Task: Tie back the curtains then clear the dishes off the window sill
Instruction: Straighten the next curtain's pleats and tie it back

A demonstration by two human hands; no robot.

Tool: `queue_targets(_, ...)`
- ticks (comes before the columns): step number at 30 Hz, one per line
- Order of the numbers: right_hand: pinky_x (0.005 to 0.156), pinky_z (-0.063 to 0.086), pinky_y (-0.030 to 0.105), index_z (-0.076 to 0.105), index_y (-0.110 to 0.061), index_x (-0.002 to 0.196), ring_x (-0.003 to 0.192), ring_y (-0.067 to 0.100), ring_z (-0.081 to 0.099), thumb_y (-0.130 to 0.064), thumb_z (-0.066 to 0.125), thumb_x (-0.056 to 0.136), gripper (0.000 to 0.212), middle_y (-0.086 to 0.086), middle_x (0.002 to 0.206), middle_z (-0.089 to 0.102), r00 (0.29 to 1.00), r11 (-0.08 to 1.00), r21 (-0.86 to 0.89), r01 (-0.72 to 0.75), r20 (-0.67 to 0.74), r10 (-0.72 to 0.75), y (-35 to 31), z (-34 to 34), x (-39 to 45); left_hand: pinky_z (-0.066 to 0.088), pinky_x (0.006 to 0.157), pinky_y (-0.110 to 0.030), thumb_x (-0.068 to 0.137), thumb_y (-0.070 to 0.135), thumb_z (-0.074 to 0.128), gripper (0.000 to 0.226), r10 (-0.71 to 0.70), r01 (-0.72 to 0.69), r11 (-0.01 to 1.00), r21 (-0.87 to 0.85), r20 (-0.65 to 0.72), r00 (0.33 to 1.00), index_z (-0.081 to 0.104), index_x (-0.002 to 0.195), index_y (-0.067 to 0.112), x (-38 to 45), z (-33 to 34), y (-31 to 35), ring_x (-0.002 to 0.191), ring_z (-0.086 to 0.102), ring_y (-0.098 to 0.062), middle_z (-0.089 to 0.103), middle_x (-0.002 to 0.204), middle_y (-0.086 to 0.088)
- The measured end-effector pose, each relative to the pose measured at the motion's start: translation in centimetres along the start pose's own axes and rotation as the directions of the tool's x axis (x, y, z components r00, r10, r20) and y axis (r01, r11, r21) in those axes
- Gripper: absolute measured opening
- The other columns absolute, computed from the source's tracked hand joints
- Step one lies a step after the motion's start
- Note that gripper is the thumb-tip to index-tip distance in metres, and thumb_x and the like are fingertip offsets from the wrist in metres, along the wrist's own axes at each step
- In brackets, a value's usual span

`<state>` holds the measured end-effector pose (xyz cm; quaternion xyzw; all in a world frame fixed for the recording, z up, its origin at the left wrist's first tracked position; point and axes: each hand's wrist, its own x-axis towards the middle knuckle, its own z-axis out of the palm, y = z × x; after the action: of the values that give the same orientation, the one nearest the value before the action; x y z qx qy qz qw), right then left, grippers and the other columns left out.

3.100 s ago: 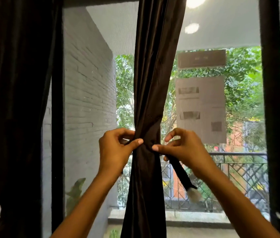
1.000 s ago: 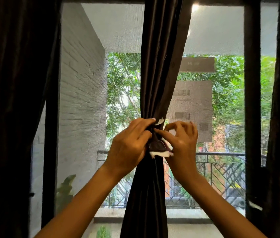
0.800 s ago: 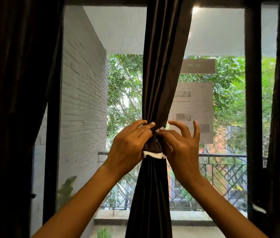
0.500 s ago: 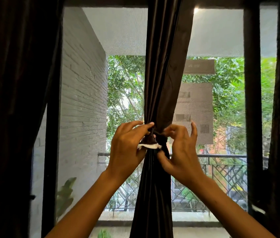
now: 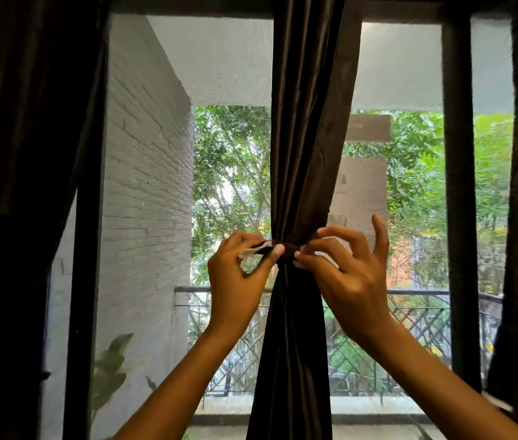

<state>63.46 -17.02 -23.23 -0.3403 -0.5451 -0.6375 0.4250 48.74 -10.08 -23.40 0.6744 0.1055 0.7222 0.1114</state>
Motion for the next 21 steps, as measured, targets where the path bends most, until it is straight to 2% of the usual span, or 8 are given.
queue_targets(2,0.108,0.02,0.061,0.071,-0.016,0.071,0.103,0.023,0.06,-0.018,0.07,0.087,0.016,-0.005,0.081,0.069,1.0,1.0,0.009,-0.01,-0.014,0.01,-0.2,0.0,0.0,0.044,0.07,-0.007,0.078,0.022,0.074,0.009,-0.151,0.147,0.982,-0.12,-0.029,0.988,0.069,0.086,0.023,0.0,0.0,0.4,0.085,0.063,0.003,0.07,0.088,0.005)
queue_targets(5,0.11,0.017,0.061,0.069,-0.016,0.067,0.107,0.023,0.058,-0.024,0.065,0.091,0.025,-0.004,0.074,0.067,0.999,0.999,0.014,-0.035,0.002,0.035,-0.3,0.3,-0.3,0.046,0.071,-0.005,0.078,0.014,0.075,0.028,-0.293,0.275,0.934,-0.229,-0.047,0.955,0.064,0.086,0.039,0.3,0.1,0.1,0.083,0.062,0.013,0.067,0.081,0.027)
queue_targets(7,0.111,0.014,0.062,0.068,-0.015,0.066,0.11,0.023,0.057,-0.027,0.061,0.092,0.03,-0.004,0.071,0.065,0.999,0.999,0.014,-0.03,0.029,0.03,-0.1,0.4,-0.6,0.045,0.071,-0.005,0.077,0.012,0.076,0.025,-0.323,0.301,0.927,-0.224,-0.067,0.944,0.068,0.088,0.033,0.6,-0.1,-0.6,0.084,0.061,0.014,0.065,0.08,0.033)
queue_targets(10,0.111,0.011,0.064,0.067,-0.015,0.065,0.113,0.021,0.055,-0.028,0.059,0.093,0.032,-0.004,0.069,0.064,0.997,0.999,0.033,0.022,0.067,-0.024,0.2,0.0,-1.3,0.048,0.078,-0.016,0.075,0.016,0.078,0.009,-0.374,0.347,0.919,-0.186,-0.143,0.916,0.071,0.076,0.022,0.9,-0.4,-2.1,0.092,0.064,-0.001,0.068,0.091,0.016)
queue_targets(13,0.109,0.012,0.067,0.068,-0.015,0.066,0.115,0.021,0.054,-0.03,0.052,0.097,0.037,-0.004,0.071,0.064,0.995,0.998,0.043,0.041,0.091,-0.044,0.6,-0.3,-1.8,0.052,0.083,-0.032,0.074,0.021,0.079,0.01,-0.419,0.399,0.906,-0.138,-0.182,0.889,0.07,0.07,0.019,0.8,0.0,-3.0,0.085,0.067,-0.015,0.072,0.085,-0.002)
queue_targets(15,0.107,0.015,0.069,0.066,-0.015,0.068,0.116,0.025,0.055,-0.03,0.052,0.096,0.035,-0.002,0.08,0.068,0.995,0.999,0.051,0.002,0.104,-0.008,1.1,-0.4,-2.1,0.052,0.08,-0.032,0.076,0.023,0.077,0.011,-0.408,0.395,0.912,-0.109,-0.15,0.9,0.073,0.078,0.013,0.7,0.3,-2.9,0.081,0.067,-0.013,0.073,0.083,-0.002)
queue_targets(17,0.105,0.015,0.071,0.066,-0.016,0.072,0.124,0.03,0.05,-0.03,0.052,0.095,0.03,0.003,0.103,0.07,0.992,0.999,0.035,-0.03,0.126,0.025,1.4,-0.7,-2.5,0.052,0.078,-0.022,0.081,0.026,0.072,0.018,-0.357,0.35,0.931,-0.106,-0.057,0.932,0.074,0.09,0.011,0.4,0.4,-2.6,0.087,0.067,-0.009,0.073,0.089,0.0)
queue_targets(21,0.106,0.011,0.071,0.069,-0.02,0.09,0.136,0.036,0.035,-0.017,0.066,0.087,0.005,0.01,0.139,0.051,0.981,0.999,-0.017,0.035,0.191,-0.031,1.7,-0.4,-3.5,0.048,0.076,-0.014,0.085,0.031,0.064,0.013,-0.305,0.314,0.941,-0.13,0.08,0.949,0.069,0.095,0.024,-0.1,0.4,-2.2,0.09,0.066,-0.005,0.072,0.093,0.006)
